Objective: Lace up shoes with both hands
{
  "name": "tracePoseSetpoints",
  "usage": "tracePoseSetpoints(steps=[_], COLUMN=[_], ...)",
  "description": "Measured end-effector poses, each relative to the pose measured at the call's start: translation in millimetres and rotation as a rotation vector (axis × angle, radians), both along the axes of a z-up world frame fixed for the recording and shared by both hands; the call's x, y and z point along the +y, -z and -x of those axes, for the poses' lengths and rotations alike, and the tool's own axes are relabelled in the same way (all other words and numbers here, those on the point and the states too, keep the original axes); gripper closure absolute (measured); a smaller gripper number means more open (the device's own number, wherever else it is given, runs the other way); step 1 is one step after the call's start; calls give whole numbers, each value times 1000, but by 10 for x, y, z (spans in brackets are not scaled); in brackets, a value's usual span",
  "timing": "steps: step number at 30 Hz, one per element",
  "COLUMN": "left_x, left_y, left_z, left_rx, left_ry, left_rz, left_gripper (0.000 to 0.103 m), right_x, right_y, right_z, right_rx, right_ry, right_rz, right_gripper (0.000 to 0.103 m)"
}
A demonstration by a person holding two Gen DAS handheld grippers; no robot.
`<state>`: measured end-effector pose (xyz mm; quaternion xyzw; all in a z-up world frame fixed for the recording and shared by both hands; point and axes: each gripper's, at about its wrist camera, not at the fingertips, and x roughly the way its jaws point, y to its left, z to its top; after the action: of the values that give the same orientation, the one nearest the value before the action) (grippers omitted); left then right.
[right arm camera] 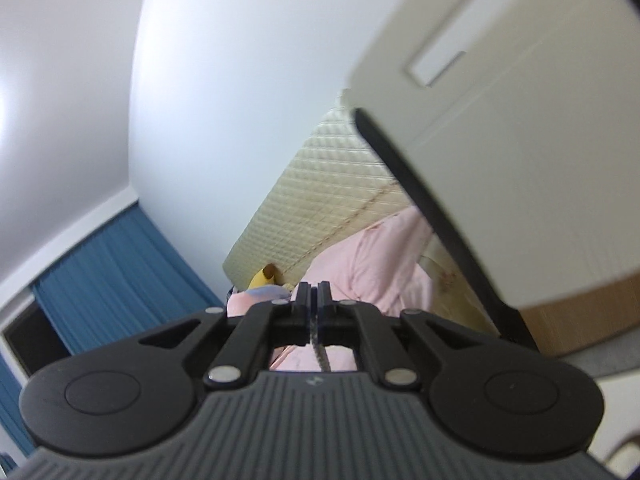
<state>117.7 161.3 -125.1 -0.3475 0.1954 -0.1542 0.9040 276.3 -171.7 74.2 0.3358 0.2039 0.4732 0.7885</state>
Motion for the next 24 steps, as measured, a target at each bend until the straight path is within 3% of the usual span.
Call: tracePoseSetpoints(steps=[4, 7, 10, 13, 17, 21, 24], left_x=[-10, -21, -43, -131, -475, -873, -1134], left_y=[6, 13, -21, -58, -66, -50, -24], left_z=[-37, -41, -9, 34, 0, -35, -45], left_rx=[-5, -12, -35, -68, -97, -119, -131], left_ry=[-7, -8, -17, -5, 90, 183, 260], left_rz=[-3, -12, -38, -88, -206, -323, -372], left_gripper=[40, 40, 40, 40, 41, 42, 42], right_x=[271, 366, 299, 102, -243, -691, -936], right_y=[-222, -210, 77, 564, 1215, 1804, 2026], right_z=[-45, -24, -25, 3, 171, 392, 552], right_rx=[-62, -87, -39, 59, 156, 296, 354], right_ry=[-39, -42, -12, 39, 110, 206, 248], right_rz=[35, 69, 117, 161, 216, 156, 94], right_gripper=[100, 100, 100, 100, 99, 100, 99])
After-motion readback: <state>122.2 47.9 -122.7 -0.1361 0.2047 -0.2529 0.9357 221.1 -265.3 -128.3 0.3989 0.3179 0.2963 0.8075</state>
